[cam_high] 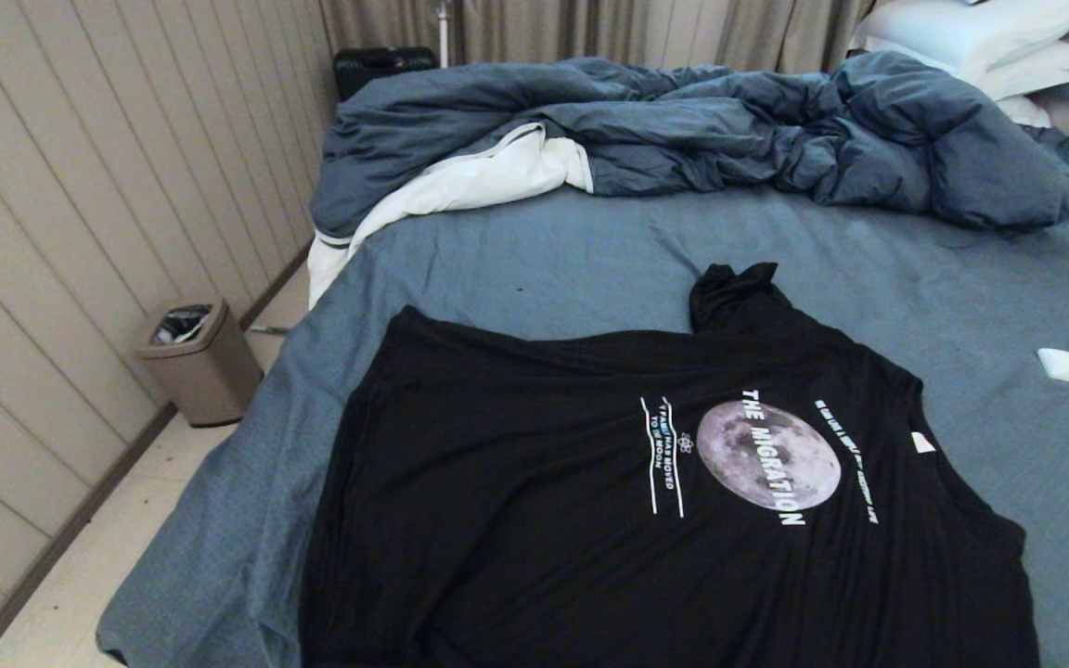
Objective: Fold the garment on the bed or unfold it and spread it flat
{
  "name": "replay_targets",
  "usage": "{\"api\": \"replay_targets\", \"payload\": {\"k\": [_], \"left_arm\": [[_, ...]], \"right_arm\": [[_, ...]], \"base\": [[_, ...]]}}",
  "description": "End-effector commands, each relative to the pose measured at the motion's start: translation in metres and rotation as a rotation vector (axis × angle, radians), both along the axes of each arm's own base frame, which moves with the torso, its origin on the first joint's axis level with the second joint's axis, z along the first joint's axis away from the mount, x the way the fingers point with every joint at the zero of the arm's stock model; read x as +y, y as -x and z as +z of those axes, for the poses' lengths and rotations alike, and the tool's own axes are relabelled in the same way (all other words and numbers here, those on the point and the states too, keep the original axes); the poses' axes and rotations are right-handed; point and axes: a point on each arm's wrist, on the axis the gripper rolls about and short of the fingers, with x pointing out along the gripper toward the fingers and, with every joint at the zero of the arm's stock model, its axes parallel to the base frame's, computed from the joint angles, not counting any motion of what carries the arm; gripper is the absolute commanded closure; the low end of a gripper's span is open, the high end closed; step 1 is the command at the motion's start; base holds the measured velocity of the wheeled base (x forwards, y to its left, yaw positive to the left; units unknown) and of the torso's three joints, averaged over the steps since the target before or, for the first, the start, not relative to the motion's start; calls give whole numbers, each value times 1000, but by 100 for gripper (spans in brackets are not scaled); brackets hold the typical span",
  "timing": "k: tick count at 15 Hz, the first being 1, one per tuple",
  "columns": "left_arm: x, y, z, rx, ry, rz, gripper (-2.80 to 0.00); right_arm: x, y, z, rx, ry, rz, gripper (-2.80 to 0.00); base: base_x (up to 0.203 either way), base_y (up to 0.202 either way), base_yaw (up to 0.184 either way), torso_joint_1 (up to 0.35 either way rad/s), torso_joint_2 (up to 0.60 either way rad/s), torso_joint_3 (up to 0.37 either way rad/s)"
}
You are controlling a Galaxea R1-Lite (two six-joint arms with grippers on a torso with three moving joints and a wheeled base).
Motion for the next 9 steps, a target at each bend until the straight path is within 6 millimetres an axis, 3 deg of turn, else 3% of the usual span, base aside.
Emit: {"api": "replay_targets", "payload": {"k": [1,4,7,9], "left_arm": [[0,1,-1,37,-2,23,0],[0,1,-1,55,-98,-18,0],[-1,1,-1,58,-105,-26,0],[0,0,0,30,-120,11,0]], "right_arm": [[0,-1,1,-4,3,0,0],[-1,-4,17,-152,34,15,0],[0,-1,2,-12,14,17,0],[0,-2,6,-47,20,17,0]], "base": [[0,0,0,0,0,0],[0,0,0,0,0,0],[0,0,0,0,0,0],[0,0,0,0,0,0]]}}
